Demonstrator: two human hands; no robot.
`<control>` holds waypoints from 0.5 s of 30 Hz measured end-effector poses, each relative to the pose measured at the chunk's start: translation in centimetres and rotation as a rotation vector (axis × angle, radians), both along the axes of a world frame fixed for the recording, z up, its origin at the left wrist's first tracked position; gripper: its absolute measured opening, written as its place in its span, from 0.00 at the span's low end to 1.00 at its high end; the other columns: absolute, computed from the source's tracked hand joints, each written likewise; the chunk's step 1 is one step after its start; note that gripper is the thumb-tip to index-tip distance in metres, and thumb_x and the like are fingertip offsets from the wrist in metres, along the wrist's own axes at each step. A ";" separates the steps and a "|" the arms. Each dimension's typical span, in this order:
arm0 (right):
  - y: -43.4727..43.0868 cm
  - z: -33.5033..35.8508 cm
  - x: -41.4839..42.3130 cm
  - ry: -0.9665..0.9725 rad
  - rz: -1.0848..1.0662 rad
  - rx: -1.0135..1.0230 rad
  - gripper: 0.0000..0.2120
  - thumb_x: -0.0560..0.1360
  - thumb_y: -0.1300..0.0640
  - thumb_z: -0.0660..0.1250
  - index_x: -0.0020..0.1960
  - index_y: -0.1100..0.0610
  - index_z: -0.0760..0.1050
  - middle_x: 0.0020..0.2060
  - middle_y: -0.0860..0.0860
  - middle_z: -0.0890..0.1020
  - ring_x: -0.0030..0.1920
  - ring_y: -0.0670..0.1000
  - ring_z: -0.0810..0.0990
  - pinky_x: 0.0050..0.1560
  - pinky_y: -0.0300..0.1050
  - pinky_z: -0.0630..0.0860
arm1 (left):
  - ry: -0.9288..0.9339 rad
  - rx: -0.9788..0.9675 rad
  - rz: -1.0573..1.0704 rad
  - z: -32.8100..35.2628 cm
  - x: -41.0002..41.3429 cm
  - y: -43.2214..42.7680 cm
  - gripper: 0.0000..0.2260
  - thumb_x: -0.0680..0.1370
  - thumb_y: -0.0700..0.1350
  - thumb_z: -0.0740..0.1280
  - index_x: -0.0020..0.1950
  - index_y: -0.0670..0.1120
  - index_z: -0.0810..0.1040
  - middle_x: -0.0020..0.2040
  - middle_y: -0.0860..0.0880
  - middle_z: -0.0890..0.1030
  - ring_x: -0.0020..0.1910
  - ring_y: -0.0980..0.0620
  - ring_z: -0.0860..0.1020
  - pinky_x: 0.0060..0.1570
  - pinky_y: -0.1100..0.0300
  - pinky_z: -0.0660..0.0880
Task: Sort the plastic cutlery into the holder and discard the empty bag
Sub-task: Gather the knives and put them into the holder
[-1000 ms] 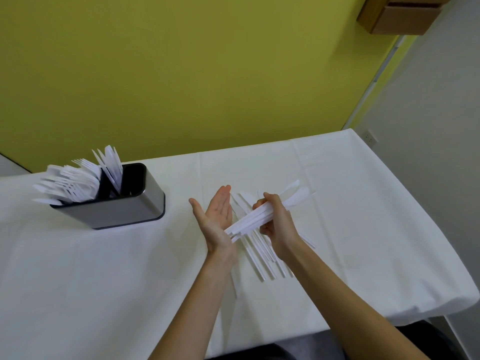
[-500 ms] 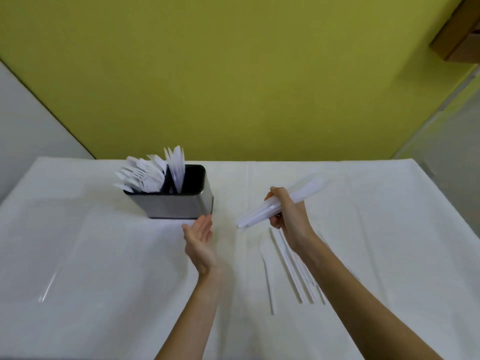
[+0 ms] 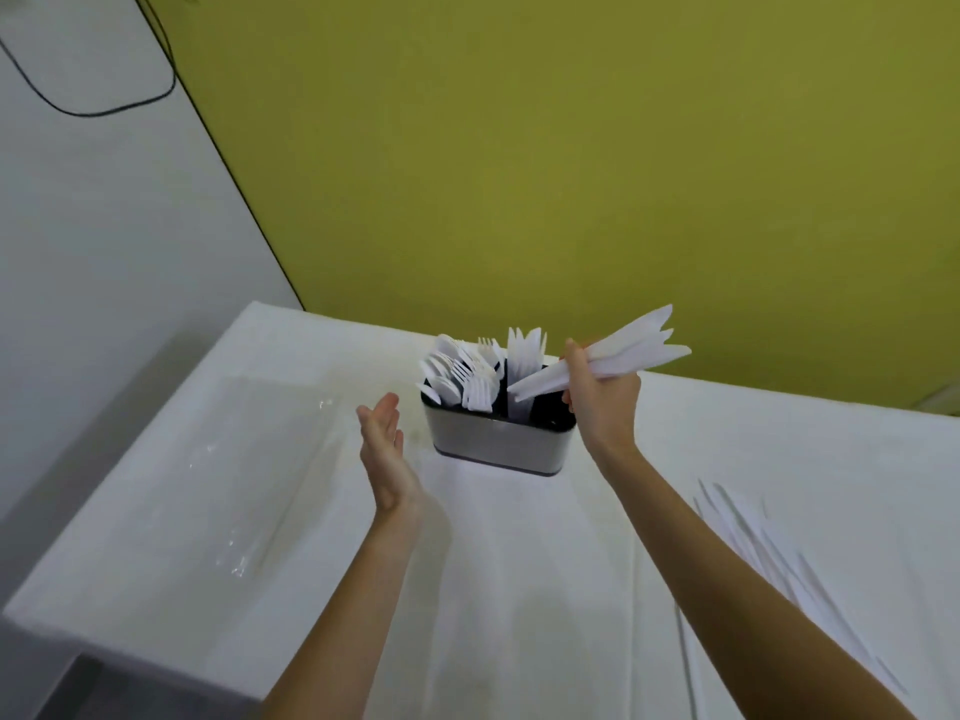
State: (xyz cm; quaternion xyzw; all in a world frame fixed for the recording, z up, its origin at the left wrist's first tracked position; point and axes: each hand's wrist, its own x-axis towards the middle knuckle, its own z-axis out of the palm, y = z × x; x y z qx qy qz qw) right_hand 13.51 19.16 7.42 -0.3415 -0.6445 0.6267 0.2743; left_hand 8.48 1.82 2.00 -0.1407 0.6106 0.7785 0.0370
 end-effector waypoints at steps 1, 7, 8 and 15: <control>-0.2 -0.3 -0.4 -0.009 0.019 0.045 0.15 0.75 0.56 0.67 0.32 0.60 0.71 0.25 0.53 0.72 0.24 0.45 0.70 0.24 0.35 0.65 | 0.013 -0.005 -0.060 0.1 -0.7 -0.2 0.26 0.83 0.55 0.44 0.71 0.41 0.69 0.71 0.46 0.70 0.72 0.51 0.66 0.74 0.55 0.57; -1.2 -2.3 -2.2 -0.310 0.229 0.344 0.13 0.71 0.51 0.72 0.35 0.58 0.75 0.29 0.49 0.78 0.29 0.45 0.75 0.25 0.32 0.65 | 0.006 0.012 -0.313 -0.7 -3.8 -0.6 0.28 0.82 0.57 0.41 0.72 0.42 0.66 0.73 0.47 0.68 0.73 0.54 0.63 0.75 0.56 0.55; -1.3 -2.3 -2.3 -0.340 0.239 0.358 0.12 0.70 0.51 0.73 0.38 0.59 0.76 0.32 0.50 0.78 0.32 0.47 0.76 0.26 0.33 0.67 | -0.003 0.020 -0.332 -0.8 -4.1 -0.5 0.28 0.82 0.57 0.42 0.72 0.42 0.67 0.72 0.47 0.68 0.73 0.54 0.63 0.75 0.56 0.55; -1.2 -0.9 -2.7 -0.501 0.247 0.507 0.16 0.67 0.50 0.76 0.36 0.56 0.71 0.32 0.50 0.77 0.32 0.48 0.72 0.29 0.34 0.65 | -0.037 0.083 -0.398 -1.9 -6.3 -0.2 0.28 0.83 0.56 0.42 0.70 0.41 0.69 0.70 0.46 0.71 0.72 0.52 0.66 0.73 0.58 0.58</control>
